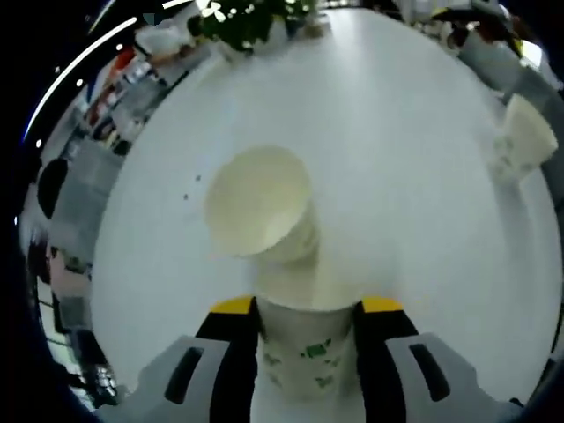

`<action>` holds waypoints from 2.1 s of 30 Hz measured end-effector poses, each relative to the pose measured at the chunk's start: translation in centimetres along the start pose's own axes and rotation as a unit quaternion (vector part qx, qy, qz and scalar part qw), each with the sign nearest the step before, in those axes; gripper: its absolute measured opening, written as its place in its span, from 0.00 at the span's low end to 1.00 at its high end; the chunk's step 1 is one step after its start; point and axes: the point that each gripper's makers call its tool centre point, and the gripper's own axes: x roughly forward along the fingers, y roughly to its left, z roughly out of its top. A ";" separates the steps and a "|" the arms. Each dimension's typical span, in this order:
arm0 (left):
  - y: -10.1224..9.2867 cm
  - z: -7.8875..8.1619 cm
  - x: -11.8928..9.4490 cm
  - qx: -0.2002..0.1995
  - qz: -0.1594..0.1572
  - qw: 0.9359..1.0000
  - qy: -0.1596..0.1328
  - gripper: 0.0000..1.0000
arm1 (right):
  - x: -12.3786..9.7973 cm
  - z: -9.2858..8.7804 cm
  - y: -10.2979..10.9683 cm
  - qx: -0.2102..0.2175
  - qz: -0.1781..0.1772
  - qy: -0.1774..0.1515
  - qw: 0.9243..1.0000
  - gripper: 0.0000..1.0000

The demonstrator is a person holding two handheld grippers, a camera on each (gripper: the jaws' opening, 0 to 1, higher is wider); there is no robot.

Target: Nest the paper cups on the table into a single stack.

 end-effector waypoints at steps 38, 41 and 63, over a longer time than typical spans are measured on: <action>-0.5 8.4 -16.0 -0.235 0.112 0.913 -0.315 0.39 | 0.5 2.7 0.3 -0.023 0.008 -0.023 0.999 1.00; -0.8 8.8 -16.3 -0.235 0.113 0.911 -0.320 0.39 | 0.6 2.7 0.3 -0.023 0.010 -0.023 0.999 1.00; -3.4 11.1 -17.4 -0.226 0.114 0.902 -0.350 0.39 | 0.2 2.9 0.9 -0.027 0.014 -0.022 0.999 1.00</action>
